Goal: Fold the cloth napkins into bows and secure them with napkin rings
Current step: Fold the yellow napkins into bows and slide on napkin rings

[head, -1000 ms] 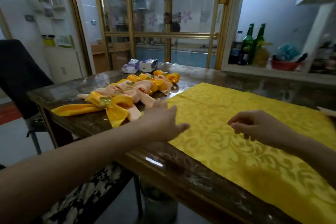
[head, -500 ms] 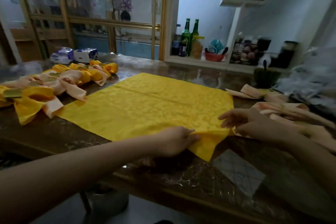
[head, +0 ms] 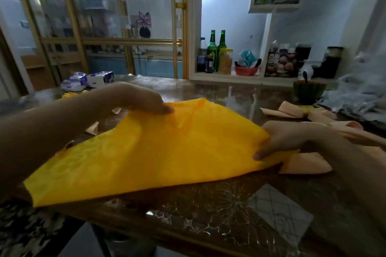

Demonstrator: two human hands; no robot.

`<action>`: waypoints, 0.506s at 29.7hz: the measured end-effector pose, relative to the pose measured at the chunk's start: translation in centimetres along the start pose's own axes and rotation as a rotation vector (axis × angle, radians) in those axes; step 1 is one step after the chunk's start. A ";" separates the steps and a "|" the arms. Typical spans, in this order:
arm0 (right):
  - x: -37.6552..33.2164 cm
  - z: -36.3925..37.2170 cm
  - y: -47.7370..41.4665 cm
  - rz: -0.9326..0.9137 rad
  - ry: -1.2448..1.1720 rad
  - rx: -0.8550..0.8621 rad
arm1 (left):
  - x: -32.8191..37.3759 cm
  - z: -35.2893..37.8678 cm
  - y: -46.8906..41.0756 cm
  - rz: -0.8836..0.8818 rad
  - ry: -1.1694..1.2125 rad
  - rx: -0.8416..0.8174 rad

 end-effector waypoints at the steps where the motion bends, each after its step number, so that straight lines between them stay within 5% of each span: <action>1: -0.2 -0.3 -1.0 0.004 0.015 0.077 | 0.5 -0.7 -0.4 -0.013 -0.011 0.138; 3: -0.8 -0.7 -2.8 0.035 0.149 0.366 | 1.5 -1.1 -1.1 -0.053 -0.023 0.524; 5: -2.7 0.0 -4.0 -0.025 0.475 0.603 | 2.3 0.5 -1.6 -0.129 -0.002 0.655; 8: -4.0 4.1 -6.2 -0.255 0.311 0.451 | 3.4 4.9 -1.2 -0.004 -0.015 0.453; 12: -4.3 7.1 -6.7 -0.312 0.065 0.138 | 2.0 9.7 2.2 0.127 0.041 0.038; 15: -3.6 6.3 -6.1 -0.255 -0.086 -0.003 | 0.0 10.5 2.8 0.207 0.038 0.004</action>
Point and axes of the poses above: each hand's wrist, its own y-axis away from the middle knuckle, its own z-axis out of the palm, x = y × z, the point moved 4 cm from there along -y, towards the middle knuckle, and after that the axes turned 13 degrees about -z, right-handed, at the moved point
